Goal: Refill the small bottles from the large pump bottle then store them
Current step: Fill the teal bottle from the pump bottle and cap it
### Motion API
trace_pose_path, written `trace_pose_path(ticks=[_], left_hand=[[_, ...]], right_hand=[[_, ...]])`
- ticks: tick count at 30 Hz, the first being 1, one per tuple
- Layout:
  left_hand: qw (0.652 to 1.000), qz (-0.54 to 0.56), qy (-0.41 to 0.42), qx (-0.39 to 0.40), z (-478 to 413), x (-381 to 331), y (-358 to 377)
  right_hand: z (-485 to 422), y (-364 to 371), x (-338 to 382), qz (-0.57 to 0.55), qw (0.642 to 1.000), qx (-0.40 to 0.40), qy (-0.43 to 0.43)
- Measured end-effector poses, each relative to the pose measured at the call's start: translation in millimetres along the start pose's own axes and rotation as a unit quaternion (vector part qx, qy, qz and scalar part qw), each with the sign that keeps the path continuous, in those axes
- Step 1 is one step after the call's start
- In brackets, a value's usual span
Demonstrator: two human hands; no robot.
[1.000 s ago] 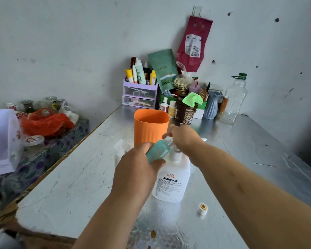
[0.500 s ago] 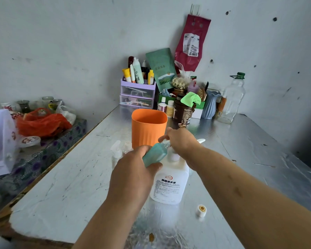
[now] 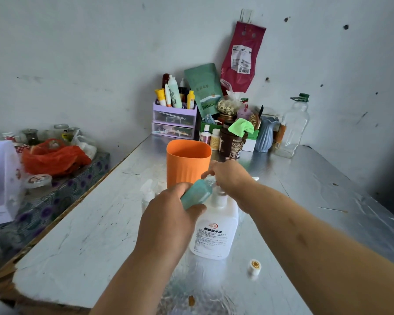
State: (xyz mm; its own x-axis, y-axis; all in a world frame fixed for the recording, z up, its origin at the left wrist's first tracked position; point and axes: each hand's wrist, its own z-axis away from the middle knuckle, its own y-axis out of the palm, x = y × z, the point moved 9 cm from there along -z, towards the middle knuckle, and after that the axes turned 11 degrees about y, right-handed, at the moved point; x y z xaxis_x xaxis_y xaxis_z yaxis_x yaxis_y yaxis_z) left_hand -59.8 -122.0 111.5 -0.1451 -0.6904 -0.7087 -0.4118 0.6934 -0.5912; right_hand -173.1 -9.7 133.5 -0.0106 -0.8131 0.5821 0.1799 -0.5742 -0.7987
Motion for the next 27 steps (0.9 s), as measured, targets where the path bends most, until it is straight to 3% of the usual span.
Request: trace_pose_path(ticks=[27], left_hand=[[1.0,-0.012,0.007,0.006,-2.3,-1.5,-0.4]], right_hand=[[-3.8,0.4,2.5,0.032,0.999,-0.007,-0.027]])
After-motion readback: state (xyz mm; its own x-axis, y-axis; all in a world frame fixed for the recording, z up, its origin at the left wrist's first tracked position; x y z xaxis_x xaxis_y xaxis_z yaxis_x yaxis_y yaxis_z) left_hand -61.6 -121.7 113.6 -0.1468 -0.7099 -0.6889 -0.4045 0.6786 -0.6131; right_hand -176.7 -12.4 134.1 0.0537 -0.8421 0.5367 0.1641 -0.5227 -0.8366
